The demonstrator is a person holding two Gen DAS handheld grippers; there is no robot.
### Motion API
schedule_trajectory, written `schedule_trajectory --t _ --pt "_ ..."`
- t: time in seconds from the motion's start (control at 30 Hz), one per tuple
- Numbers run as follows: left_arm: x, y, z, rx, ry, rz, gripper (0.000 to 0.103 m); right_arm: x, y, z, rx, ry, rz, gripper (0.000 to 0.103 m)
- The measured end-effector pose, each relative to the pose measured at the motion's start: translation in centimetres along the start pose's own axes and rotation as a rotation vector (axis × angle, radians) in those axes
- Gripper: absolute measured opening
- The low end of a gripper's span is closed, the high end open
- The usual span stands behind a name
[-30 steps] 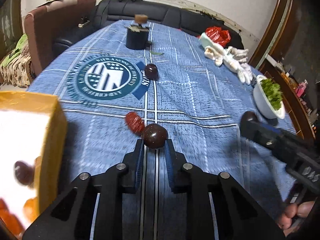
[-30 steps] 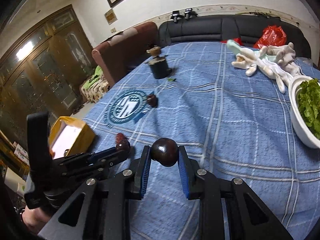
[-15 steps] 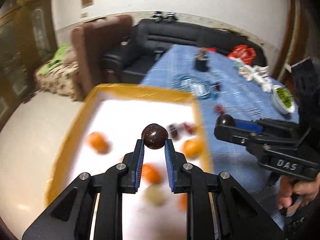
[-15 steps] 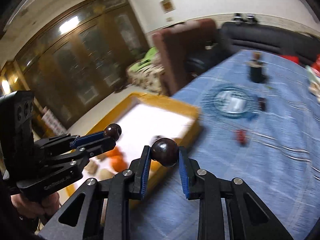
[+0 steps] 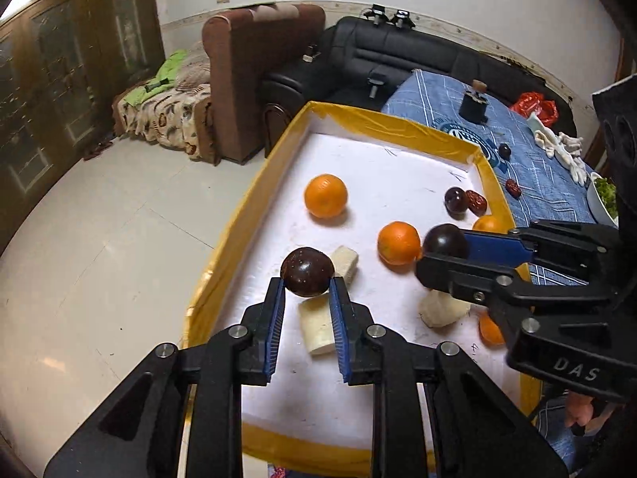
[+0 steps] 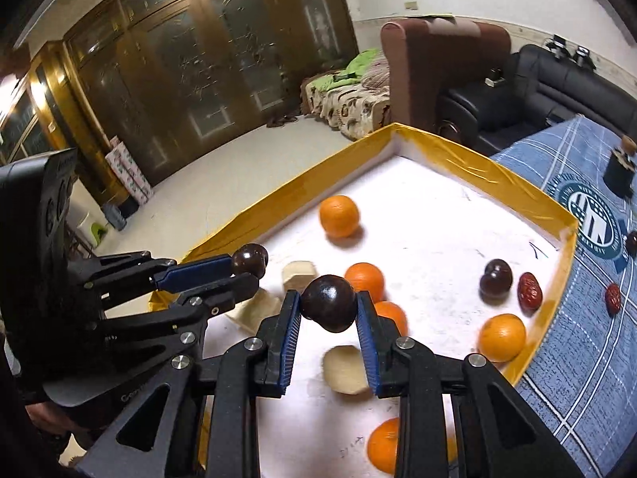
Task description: Organize fruits
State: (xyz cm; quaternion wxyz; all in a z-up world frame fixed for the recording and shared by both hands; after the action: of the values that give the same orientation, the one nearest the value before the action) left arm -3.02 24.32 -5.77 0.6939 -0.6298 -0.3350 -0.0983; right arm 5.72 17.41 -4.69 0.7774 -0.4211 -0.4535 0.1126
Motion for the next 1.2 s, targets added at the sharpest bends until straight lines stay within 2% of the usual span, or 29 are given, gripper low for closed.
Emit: schedule_trajectory --t 0.07,0.13,0.2,0.33,0.43,0.57,0.73,0.93,1.13,1.2 --pt "0.4 -0.6 -0.1 0.01 -0.001 -0.017 0.029 0.1 -0.6 0.2 0.001 -0.008 -0.002 0.04" --pt "1.3 -1.6 -0.5 0.008 0.009 -0.056 0.05 0.6 -2.1 -0.4 -0.006 -0.007 -0.04 0.043" --pt "2.1 -2.5 -1.0 -0.004 0.026 -0.085 0.057 1.1 -3.9 -1.8 -0.026 0.0 -0.081 0.043" --pt "4.6 -3.8 -3.4 -0.065 0.096 -0.13 0.058 1.4 -7.0 -6.3 -0.128 0.029 -0.133 0.044" --pt "6.9 -3.7 -6.0 -0.121 0.159 -0.15 0.059 1.1 -8.7 -12.6 -0.25 0.102 -0.143 0.044" --pt "8.9 -1.9 -10.3 -0.188 0.247 -0.11 0.059 0.5 -9.2 -22.2 -0.432 0.223 -0.113 0.043" --pt "10.5 0.9 -14.5 -0.248 0.311 -0.045 0.059 0.6 -7.2 -30.4 -0.473 0.32 -0.094 0.042" --pt "11.7 2.9 -16.8 -0.284 0.344 0.005 0.059 2.2 -2.9 -34.3 -0.449 0.34 -0.047 0.031" --pt "11.7 4.4 -18.9 -0.311 0.346 0.061 0.059 2.7 -0.5 -35.3 -0.561 0.287 0.011 0.031" --pt "11.4 4.6 -19.6 -0.319 0.35 0.076 0.059 2.5 -0.6 -35.8 -0.555 0.294 0.01 0.031"
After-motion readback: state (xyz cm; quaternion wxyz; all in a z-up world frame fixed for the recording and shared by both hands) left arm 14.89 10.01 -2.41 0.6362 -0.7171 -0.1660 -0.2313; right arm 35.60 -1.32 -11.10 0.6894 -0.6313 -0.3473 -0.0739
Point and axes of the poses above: each gripper's, at about its wrist camera, not at the fingertips, and y roughly the way its jaws point, z to its left, x to its top, the point moved 5 cm from there along y, roughly the way its jaws point, and after that the axes turned 4 degrees about z, right-handed, at the moved point
